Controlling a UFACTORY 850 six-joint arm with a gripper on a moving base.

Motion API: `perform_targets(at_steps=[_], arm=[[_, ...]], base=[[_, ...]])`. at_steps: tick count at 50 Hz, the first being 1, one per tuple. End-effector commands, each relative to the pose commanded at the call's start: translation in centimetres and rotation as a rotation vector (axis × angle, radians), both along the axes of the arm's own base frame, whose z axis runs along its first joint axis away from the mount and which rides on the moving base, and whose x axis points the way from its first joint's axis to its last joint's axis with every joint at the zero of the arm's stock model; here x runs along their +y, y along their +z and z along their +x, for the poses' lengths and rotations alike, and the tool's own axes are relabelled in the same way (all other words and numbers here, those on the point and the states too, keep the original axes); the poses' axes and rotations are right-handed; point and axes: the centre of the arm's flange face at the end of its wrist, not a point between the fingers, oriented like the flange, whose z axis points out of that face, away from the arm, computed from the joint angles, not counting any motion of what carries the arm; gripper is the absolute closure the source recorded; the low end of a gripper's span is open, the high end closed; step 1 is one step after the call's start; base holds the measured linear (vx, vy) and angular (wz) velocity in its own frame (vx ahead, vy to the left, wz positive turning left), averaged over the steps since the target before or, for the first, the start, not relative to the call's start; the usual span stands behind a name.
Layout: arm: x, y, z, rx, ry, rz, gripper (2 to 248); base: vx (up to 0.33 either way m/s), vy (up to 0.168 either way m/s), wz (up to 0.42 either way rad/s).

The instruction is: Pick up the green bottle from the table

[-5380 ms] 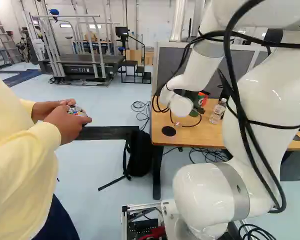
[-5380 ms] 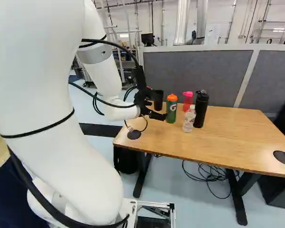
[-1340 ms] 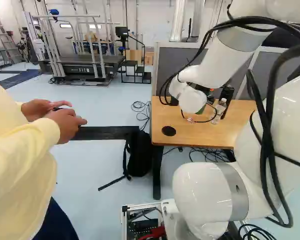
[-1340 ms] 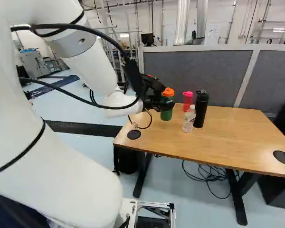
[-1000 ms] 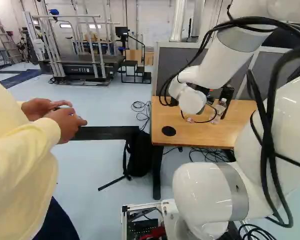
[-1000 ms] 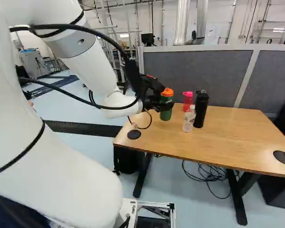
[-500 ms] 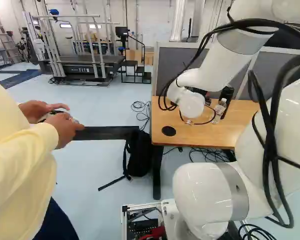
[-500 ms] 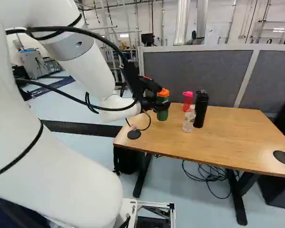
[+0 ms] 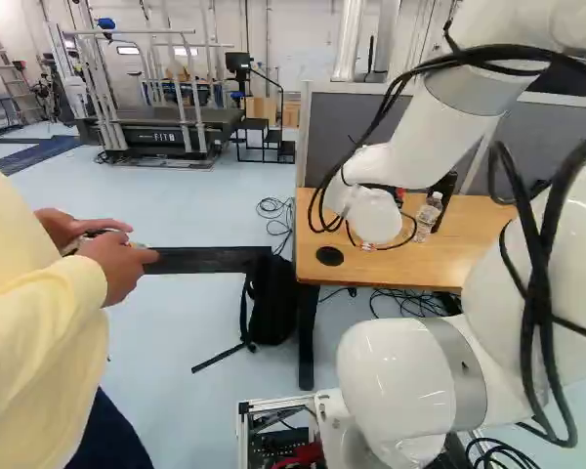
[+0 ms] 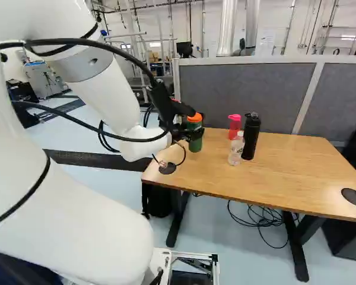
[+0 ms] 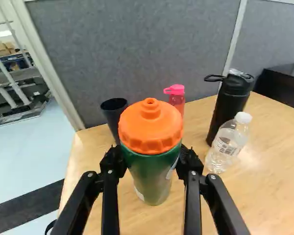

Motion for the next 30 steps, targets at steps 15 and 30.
perform_targets(at_steps=[15, 30], arm=[[1.6, -1.1, -1.2, 0.017, 0.132, -0.025, 131], [3.1, -2.1, -2.5, 0.036, 0.254, -0.044, 131]], base=[[0.0, 0.0, 0.0], [0.0, 0.0, 0.0]])
